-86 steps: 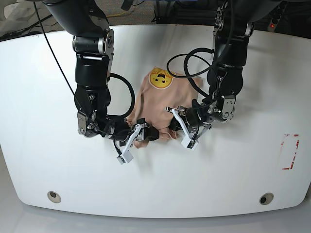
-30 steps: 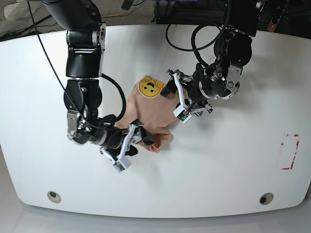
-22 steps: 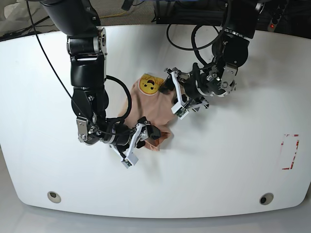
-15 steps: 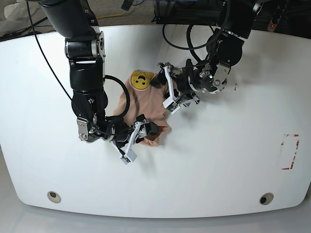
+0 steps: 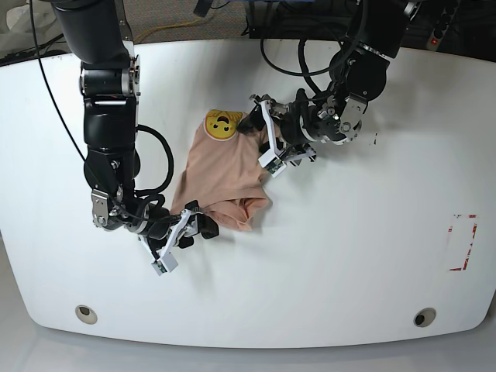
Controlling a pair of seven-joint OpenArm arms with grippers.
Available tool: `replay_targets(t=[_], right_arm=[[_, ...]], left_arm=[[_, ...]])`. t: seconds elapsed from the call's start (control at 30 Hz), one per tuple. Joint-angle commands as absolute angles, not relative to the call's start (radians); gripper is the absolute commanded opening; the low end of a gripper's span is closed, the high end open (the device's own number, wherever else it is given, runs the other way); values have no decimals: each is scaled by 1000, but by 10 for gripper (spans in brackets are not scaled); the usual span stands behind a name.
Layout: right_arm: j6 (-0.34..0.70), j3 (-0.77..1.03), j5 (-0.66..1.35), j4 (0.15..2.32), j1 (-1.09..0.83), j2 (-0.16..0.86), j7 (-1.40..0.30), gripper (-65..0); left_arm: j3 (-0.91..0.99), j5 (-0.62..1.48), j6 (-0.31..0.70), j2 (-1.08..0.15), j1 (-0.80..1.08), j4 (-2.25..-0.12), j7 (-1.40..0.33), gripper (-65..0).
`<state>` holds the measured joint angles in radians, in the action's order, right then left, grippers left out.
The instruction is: Fold the T-shirt properly
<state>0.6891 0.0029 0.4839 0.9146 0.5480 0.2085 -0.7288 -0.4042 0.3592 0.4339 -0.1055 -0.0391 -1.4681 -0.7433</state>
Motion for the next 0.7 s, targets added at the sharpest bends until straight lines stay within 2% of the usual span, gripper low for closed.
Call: replay_targets(t=[0.0,0.13,0.2,0.23,0.4,0.47,0.67], right_arm=[[698,8,572,974,591,228,-792,-233],[698,8,707,1072,565,229,-895,-236],[698,7,769,1129,550,225,-946,-263],[698,5,788,1144,544,222,-960,-287],[698,2,831,1167,519,177,-998,-509],[698,-2,831,1165,510,171,-998,-560],[698,-166,831,1167,498,170,-980,-574]], left_arm=[[-407,348,435,-105,-42,-1475,-777,-264],[-407,346,435,-105,-42,-1474,-777,-264],[-407,346,435,-105,-42,-1474,-777,-264],[-407,346,435,-105,-42,-1474,-777,-264],[-403,346,435,-105,-42,-1474,-777,-264],[-401,346,435,-105,-42,-1474,-777,-264],[-401,346,435,-105,-42,-1474,-777,-264]])
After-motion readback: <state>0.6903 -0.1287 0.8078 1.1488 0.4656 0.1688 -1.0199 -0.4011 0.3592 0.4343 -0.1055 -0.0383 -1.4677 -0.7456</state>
